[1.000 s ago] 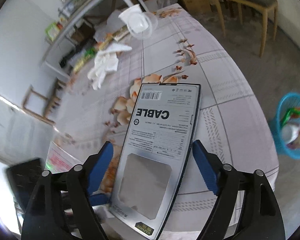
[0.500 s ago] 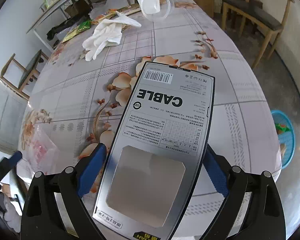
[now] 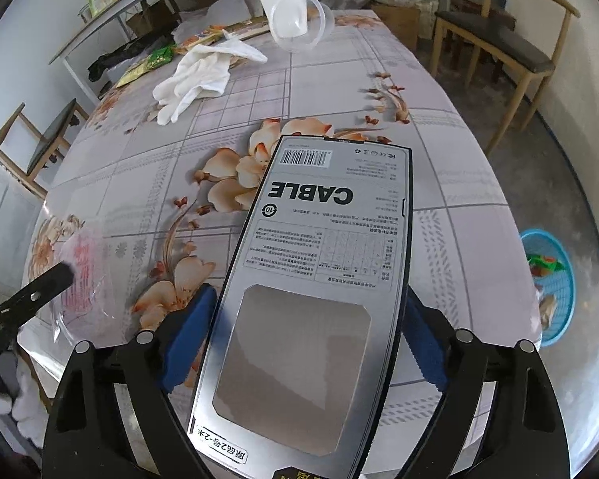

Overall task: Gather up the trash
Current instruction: 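Grasp the white CABLE box with the right tool while the left tool holds the plastic bag, then carry the bag and box to the blue wastebasket and open both tools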

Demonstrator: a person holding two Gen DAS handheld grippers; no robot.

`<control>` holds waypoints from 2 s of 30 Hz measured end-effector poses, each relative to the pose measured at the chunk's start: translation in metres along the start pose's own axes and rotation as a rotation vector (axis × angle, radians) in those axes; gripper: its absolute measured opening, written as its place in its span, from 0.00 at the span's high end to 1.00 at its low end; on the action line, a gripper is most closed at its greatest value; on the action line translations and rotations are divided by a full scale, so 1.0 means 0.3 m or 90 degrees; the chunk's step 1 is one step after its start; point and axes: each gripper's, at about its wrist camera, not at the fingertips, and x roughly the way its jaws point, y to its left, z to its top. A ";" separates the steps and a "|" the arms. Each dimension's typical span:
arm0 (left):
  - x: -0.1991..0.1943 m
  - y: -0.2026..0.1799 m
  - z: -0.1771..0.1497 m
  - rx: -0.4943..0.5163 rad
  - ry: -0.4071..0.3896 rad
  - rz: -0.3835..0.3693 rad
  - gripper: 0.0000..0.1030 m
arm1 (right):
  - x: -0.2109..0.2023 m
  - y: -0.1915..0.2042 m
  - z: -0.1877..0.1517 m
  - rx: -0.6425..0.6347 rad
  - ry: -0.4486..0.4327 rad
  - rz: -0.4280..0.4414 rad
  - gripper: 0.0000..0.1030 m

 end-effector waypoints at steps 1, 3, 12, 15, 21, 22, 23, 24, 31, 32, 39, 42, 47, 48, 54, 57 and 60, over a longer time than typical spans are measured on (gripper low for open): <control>0.002 -0.009 -0.005 0.019 -0.005 0.016 0.48 | -0.001 -0.002 -0.002 -0.001 -0.002 0.004 0.20; 0.012 -0.038 -0.014 0.065 -0.014 0.049 0.59 | -0.002 -0.006 -0.004 0.000 -0.007 0.009 0.20; -0.015 -0.124 -0.026 0.145 -0.041 0.046 0.88 | -0.039 -0.091 -0.010 0.053 -0.028 0.114 0.23; -0.047 -0.167 -0.008 0.157 -0.054 0.032 0.89 | -0.071 -0.156 -0.016 0.096 -0.050 0.186 0.24; -0.090 -0.348 0.079 0.191 -0.072 -0.062 0.90 | -0.199 -0.370 -0.063 0.213 -0.137 0.310 0.24; -0.082 -0.401 0.098 0.203 -0.067 -0.083 0.90 | -0.223 -0.410 -0.076 0.231 -0.156 0.313 0.24; -0.073 -0.439 0.109 0.211 -0.062 -0.100 0.90 | -0.266 -0.495 -0.106 0.271 -0.190 0.312 0.24; -0.058 -0.495 0.125 0.220 -0.053 -0.125 0.90 | -0.288 -0.546 -0.127 0.295 -0.208 0.310 0.24; 0.245 -1.053 0.159 0.330 0.103 -0.262 0.89 | -0.342 -1.032 -0.423 0.542 -0.260 0.215 0.23; 0.307 -1.122 0.147 0.339 0.136 -0.264 0.89 | -0.323 -1.075 -0.456 0.566 -0.255 0.211 0.23; 0.808 -1.569 -0.019 0.427 0.328 -0.199 0.88 | -0.082 -1.384 -0.572 0.707 -0.187 0.223 0.22; 0.949 -1.686 -0.052 0.451 0.344 -0.181 0.83 | 0.000 -1.496 -0.527 0.703 -0.187 0.234 0.20; 1.243 -1.736 -0.126 0.426 0.402 -0.137 0.56 | 0.218 -1.663 -0.502 0.728 -0.132 0.156 0.15; 1.274 -1.717 -0.129 0.413 0.410 -0.127 0.56 | 0.252 -1.681 -0.512 0.734 -0.114 0.135 0.15; 1.255 -1.658 -0.057 0.366 0.394 -0.128 0.56 | 0.191 -1.691 -0.555 0.724 -0.155 0.064 0.16; 1.173 -1.659 0.007 0.362 0.357 -0.156 0.56 | 0.120 -1.655 -0.586 0.697 -0.178 0.025 0.17; 1.064 -1.659 0.040 0.376 0.327 -0.183 0.56 | 0.164 -1.625 -0.553 0.626 -0.120 -0.030 0.29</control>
